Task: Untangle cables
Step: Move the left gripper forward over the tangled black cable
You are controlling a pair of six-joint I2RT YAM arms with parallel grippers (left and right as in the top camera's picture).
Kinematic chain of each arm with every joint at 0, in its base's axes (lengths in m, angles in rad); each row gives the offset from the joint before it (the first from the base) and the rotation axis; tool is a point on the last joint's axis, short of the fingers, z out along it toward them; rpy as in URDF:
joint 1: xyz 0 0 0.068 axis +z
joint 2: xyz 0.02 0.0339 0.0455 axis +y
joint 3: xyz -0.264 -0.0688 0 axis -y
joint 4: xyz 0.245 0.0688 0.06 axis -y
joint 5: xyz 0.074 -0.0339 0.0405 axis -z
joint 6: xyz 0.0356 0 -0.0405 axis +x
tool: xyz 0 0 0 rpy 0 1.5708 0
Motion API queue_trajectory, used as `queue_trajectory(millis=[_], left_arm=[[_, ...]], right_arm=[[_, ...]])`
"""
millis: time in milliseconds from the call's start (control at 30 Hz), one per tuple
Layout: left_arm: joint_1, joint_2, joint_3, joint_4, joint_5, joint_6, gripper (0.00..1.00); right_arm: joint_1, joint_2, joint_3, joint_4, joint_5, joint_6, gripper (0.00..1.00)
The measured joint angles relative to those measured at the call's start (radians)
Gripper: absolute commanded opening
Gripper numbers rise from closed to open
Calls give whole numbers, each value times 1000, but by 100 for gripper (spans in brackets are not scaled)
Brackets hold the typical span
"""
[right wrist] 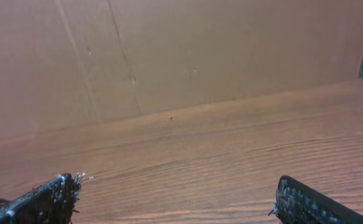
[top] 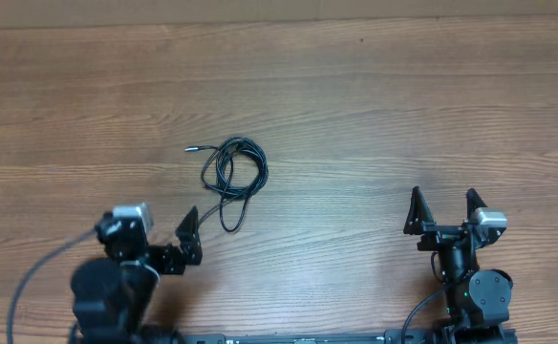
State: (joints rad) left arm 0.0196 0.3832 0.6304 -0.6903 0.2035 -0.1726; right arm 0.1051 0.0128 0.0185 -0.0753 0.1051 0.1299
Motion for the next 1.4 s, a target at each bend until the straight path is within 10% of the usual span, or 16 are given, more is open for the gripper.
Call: queue_trajectory(millis=[500,833,900,967,1000,1400], left_arm=[[0,734,758,-592,131,103,100],[0,987,816,-647,131,105,99],[0,1030,816,-657,131,102,73],[0,1068,816,-657,132,104,17],[0,1084,816,-657,131,106,4],[-8,1221,771,-555,292,104,4]], right_arm=[[0,0,0,0,0,0,100],[0,0,0,0,0,0,100],[0,0,0,0,0,0,100],[0,0,0,-1,0,0,100],[0,0,0,0,0,0,100],[0,0,0,0,0,0,100]])
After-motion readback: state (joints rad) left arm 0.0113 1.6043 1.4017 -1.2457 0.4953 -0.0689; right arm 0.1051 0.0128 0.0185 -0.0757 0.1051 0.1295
